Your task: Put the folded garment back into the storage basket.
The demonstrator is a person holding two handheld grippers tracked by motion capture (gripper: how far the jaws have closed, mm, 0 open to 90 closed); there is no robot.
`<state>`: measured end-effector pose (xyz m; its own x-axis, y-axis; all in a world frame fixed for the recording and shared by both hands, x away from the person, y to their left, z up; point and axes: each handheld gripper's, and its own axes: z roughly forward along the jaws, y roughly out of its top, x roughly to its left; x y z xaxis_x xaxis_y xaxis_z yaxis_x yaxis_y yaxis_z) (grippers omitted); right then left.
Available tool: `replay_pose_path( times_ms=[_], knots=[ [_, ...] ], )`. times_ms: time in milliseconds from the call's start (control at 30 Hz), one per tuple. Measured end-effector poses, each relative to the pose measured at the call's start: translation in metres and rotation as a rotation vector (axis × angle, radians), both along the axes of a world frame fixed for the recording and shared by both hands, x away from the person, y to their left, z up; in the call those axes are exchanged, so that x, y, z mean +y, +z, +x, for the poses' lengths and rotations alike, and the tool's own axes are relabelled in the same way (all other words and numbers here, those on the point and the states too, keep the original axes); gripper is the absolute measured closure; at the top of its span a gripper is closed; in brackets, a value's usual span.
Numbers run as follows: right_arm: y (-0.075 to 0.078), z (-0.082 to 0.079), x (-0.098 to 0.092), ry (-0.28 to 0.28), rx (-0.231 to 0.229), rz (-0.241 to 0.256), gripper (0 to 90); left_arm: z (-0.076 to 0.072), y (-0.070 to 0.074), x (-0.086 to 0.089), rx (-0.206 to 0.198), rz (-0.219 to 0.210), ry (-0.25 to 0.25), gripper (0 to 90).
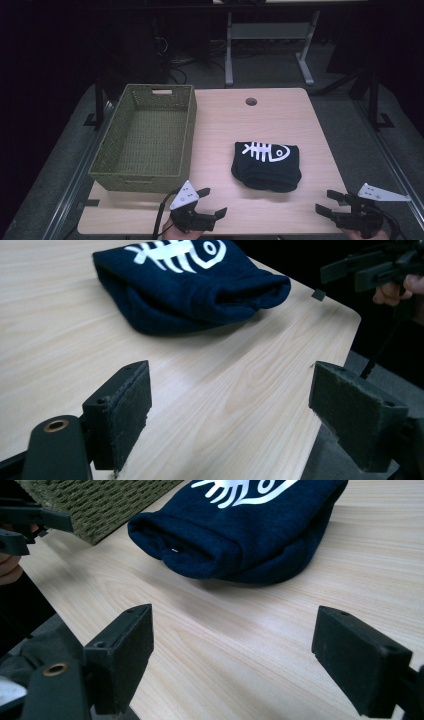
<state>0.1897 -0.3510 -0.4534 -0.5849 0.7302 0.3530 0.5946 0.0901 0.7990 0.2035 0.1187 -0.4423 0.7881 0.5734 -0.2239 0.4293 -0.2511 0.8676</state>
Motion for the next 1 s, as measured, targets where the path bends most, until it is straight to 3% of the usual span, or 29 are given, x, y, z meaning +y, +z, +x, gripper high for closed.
replay_pose_path(
  times_ms=[133,367,567,800,967,1000],
  knots=[
    [0.004,0.004,0.002,0.010,-0.010,-0.022,16.6,0.007,0.006,-0.009,-0.009,-0.003,-0.004,16.6],
    [0.010,0.012,0.005,0.020,-0.022,-0.018,16.6,0.020,0.012,-0.017,-0.011,-0.011,-0.011,16.5],
    [0.016,0.023,0.013,0.041,-0.021,-0.046,15.9,0.032,0.013,-0.020,0.037,-0.012,-0.035,17.0],
    [0.021,0.035,0.020,0.060,-0.010,-0.061,15.4,0.039,0.014,-0.022,0.035,-0.012,-0.036,16.9],
    [0.024,0.042,0.022,0.061,-0.005,-0.061,15.4,0.045,0.018,-0.026,0.071,-0.044,-0.047,17.7],
    [0.028,0.044,0.024,0.063,-0.007,-0.067,15.4,0.046,0.021,-0.030,0.057,-0.033,-0.047,17.7]
  ],
)
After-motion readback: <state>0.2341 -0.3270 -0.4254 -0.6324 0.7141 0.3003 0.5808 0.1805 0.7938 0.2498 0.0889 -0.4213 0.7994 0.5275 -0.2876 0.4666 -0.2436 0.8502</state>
